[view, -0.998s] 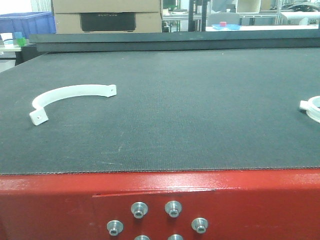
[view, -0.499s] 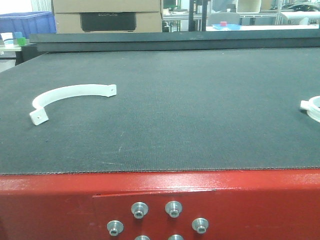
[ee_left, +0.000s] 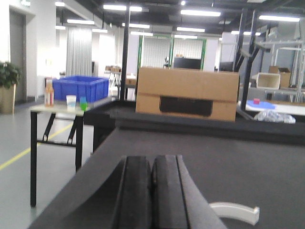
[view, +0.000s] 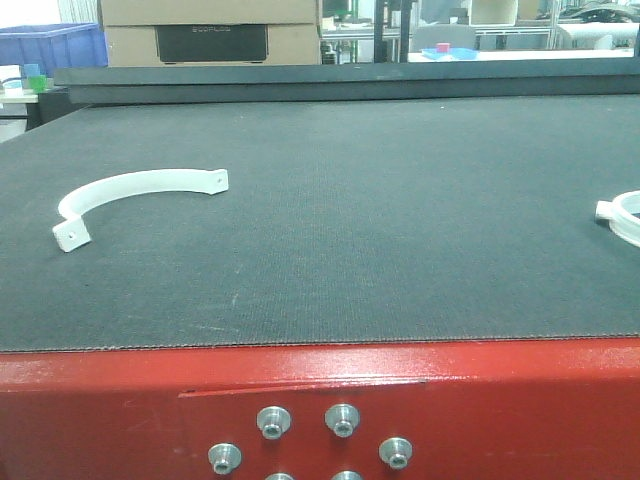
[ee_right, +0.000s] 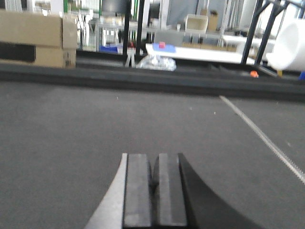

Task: Grab PVC pipe and place in blue bin

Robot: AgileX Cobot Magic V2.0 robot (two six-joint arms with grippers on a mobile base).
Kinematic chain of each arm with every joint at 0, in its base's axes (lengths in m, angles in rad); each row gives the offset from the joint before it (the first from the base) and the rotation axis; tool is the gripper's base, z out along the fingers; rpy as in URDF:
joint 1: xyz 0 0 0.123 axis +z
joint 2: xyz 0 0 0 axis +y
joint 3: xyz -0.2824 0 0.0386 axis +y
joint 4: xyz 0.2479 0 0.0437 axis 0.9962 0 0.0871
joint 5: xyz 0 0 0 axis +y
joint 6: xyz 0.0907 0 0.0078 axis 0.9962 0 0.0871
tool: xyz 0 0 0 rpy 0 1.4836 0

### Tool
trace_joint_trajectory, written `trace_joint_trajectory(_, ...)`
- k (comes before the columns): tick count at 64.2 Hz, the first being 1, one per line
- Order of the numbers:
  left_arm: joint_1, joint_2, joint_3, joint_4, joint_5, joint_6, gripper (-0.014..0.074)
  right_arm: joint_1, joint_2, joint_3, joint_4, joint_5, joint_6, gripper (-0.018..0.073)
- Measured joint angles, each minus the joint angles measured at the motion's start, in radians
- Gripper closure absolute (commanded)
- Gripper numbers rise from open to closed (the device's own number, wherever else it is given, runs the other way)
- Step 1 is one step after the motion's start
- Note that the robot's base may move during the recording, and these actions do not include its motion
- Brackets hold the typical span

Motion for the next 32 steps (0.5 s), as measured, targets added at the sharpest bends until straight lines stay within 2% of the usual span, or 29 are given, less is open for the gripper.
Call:
trace_joint_trajectory(15,0.0,0.327,-0.188,0.008,0.082,0.0,0.0707,0.004,0.25,-0.138,0.014,0.109,0.0,0.0728)
trace_joint_trajectory(32,0.0,0.737,-0.366,0.008,0.102,0.0,0.0707,0.004,0.454,-0.23,0.115,0.128,0.0,0.0728)
